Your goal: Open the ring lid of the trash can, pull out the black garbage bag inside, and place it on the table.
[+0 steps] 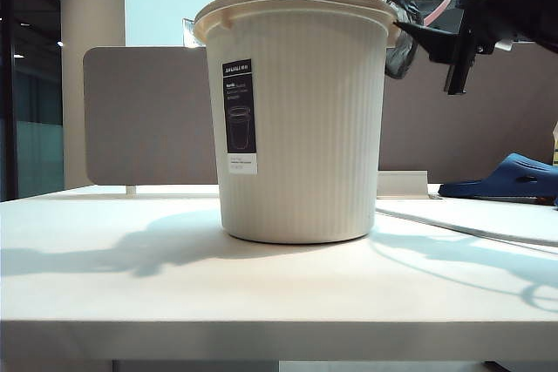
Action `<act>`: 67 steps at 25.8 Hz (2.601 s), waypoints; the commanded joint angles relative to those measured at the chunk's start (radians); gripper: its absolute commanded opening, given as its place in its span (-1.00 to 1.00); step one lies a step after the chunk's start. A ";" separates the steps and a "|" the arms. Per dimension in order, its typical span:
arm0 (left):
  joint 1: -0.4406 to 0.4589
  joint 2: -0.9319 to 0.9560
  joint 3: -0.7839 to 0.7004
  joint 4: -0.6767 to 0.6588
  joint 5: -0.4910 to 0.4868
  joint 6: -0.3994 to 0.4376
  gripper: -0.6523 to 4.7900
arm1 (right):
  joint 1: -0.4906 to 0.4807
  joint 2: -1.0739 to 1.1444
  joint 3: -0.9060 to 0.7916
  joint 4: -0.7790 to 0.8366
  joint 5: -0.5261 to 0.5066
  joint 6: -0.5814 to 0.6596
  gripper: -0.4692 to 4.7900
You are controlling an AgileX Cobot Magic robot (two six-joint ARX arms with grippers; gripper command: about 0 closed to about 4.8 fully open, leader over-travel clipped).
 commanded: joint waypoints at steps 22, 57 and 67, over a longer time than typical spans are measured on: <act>-0.001 -0.003 0.006 -0.017 0.031 0.007 -0.78 | -0.045 -0.009 0.047 -0.127 -0.139 -0.102 -0.34; -0.001 -0.003 0.005 -0.031 0.023 0.011 -0.78 | -0.114 -0.013 0.050 -0.032 -0.190 -0.054 -0.75; -0.001 -0.003 0.003 -0.031 0.006 0.016 -0.78 | -0.115 -0.013 0.054 0.021 -0.248 -0.056 -0.83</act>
